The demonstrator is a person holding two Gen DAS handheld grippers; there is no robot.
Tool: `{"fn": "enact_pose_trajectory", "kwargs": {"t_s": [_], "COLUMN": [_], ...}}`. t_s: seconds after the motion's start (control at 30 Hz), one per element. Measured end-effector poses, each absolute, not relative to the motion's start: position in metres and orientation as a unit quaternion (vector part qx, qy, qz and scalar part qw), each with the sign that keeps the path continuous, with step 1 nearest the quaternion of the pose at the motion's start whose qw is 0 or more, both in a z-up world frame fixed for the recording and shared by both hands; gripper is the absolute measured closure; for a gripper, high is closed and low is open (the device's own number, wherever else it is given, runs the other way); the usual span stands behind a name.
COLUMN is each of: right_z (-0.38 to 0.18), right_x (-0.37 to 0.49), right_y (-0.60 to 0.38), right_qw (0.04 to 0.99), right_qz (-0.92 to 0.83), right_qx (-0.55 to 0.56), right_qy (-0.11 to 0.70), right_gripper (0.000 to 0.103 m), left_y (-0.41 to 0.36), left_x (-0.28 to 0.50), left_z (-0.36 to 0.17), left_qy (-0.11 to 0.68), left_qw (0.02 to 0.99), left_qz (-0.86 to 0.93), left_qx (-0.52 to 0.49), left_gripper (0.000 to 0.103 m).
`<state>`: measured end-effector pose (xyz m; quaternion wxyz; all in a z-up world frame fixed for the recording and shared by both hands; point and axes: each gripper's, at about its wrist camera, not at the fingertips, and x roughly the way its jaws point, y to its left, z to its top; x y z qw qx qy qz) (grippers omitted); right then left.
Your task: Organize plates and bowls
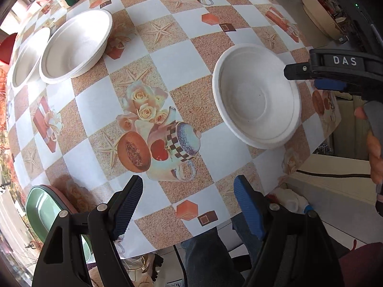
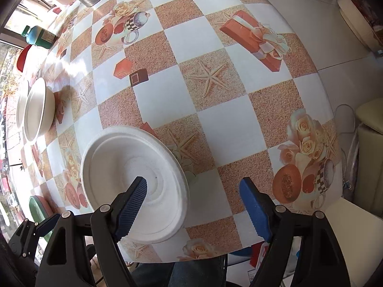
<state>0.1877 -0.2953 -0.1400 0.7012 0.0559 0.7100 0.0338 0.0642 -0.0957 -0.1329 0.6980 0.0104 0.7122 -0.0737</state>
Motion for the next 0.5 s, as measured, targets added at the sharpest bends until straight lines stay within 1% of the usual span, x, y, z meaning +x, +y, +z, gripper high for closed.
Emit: {"fn": "enact_pose_trajectory", "kwargs": {"t_s": [0.17,0.27,0.37,0.4,0.5], "right_z": [-0.124,-0.116,-0.122,-0.134,-0.130], "right_x": [0.185,0.181,0.175,0.172,0.174], "right_y": [-0.289,-0.276,-0.270,-0.262,-0.246], "right_qw": [0.703,0.704,0.706,0.707,0.711], "right_qz": [0.033,0.038,0.047,0.051,0.060], "right_qx": [0.059,0.054,0.046,0.043,0.031], "right_qy": [0.708,0.708,0.705,0.704,0.700], "right_gripper": [0.022,0.022,0.022,0.022,0.022], "left_y": [-0.055,-0.047,-0.034,-0.028,-0.029], "left_x": [0.065,0.065,0.061,0.058,0.059], "left_z": [-0.123,-0.120,-0.115,-0.117,-0.121], "left_qy": [0.710,0.703,0.701,0.700,0.699], "left_qw": [0.703,0.709,0.711,0.711,0.712], "left_qz": [-0.031,-0.015,-0.006,-0.004,0.003], "left_qx": [-0.029,-0.046,-0.057,-0.060,-0.066], "left_gripper": [0.022,0.022,0.022,0.022,0.022]}}
